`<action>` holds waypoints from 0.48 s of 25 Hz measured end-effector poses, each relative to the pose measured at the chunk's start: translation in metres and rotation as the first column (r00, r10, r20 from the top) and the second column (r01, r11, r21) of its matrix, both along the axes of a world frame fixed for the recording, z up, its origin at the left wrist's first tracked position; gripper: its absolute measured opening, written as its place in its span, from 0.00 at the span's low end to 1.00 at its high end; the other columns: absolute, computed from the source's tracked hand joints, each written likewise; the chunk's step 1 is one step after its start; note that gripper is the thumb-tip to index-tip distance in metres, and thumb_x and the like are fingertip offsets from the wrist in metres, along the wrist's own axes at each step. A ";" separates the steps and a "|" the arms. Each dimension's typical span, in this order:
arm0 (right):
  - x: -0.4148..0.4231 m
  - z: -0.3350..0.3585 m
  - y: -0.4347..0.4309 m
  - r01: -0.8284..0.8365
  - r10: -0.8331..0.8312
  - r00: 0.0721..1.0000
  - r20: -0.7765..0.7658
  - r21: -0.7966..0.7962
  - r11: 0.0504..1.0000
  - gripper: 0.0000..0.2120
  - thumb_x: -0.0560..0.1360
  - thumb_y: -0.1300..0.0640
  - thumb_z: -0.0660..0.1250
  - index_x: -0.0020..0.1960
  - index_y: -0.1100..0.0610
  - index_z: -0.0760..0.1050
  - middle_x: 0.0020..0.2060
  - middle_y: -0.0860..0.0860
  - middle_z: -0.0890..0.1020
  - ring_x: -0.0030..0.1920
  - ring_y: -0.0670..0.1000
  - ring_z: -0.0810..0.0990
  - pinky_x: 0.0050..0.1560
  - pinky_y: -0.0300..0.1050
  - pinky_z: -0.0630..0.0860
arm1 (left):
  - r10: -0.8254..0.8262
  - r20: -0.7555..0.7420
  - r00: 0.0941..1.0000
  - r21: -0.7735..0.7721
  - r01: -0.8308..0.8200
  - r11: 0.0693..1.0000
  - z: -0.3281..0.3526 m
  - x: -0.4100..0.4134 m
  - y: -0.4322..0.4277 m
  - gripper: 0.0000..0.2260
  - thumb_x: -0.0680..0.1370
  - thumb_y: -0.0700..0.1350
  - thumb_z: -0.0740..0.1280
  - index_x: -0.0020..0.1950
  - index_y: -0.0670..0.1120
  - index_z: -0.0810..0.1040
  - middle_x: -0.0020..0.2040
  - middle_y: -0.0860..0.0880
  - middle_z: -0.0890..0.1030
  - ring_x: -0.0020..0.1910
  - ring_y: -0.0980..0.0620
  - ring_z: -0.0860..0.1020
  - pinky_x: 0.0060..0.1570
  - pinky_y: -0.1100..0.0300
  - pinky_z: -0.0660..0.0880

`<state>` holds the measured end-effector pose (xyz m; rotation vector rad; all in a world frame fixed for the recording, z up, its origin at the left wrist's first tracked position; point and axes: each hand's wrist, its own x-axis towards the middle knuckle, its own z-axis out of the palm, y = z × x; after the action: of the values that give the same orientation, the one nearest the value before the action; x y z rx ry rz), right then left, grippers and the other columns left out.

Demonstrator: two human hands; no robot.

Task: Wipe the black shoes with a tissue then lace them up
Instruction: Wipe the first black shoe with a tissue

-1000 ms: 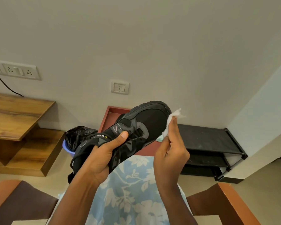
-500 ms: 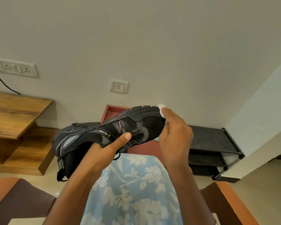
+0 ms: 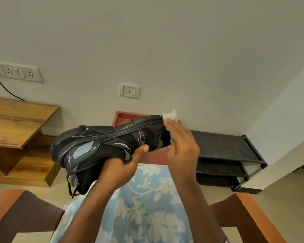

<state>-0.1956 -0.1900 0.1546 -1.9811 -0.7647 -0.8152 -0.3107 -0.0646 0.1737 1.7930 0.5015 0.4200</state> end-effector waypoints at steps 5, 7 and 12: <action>0.009 -0.019 -0.016 0.249 -0.208 0.920 -0.333 0.086 0.965 0.13 0.82 0.62 0.61 0.62 0.58 0.82 0.46 0.53 0.85 0.45 0.52 0.83 0.44 0.32 0.75 | 0.029 0.153 0.988 -0.173 -0.002 0.985 0.003 -0.001 0.005 0.21 0.68 0.56 0.72 0.60 0.55 0.82 0.56 0.60 0.84 0.61 0.61 0.78 0.65 0.60 0.72; 0.006 -0.021 -0.011 0.263 -0.175 0.877 -0.447 0.141 0.955 0.13 0.83 0.60 0.62 0.62 0.55 0.81 0.47 0.52 0.85 0.47 0.52 0.83 0.48 0.43 0.81 | 0.018 0.155 0.988 -0.178 0.010 0.984 0.005 0.001 0.004 0.22 0.68 0.57 0.73 0.61 0.54 0.81 0.57 0.60 0.84 0.61 0.63 0.78 0.64 0.61 0.71; 0.007 0.011 -0.020 0.335 -0.005 0.826 -0.563 0.484 0.809 0.12 0.81 0.60 0.67 0.62 0.51 0.81 0.55 0.44 0.84 0.55 0.42 0.82 0.56 0.44 0.82 | 0.066 0.149 0.987 -0.216 -0.033 0.976 -0.001 0.002 0.009 0.18 0.69 0.55 0.73 0.58 0.57 0.82 0.55 0.61 0.84 0.57 0.67 0.78 0.60 0.66 0.72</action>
<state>-0.1882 -0.2097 0.1654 -1.6093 0.0221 -0.4595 -0.3088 -0.0554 0.1730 1.5303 0.4647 0.5166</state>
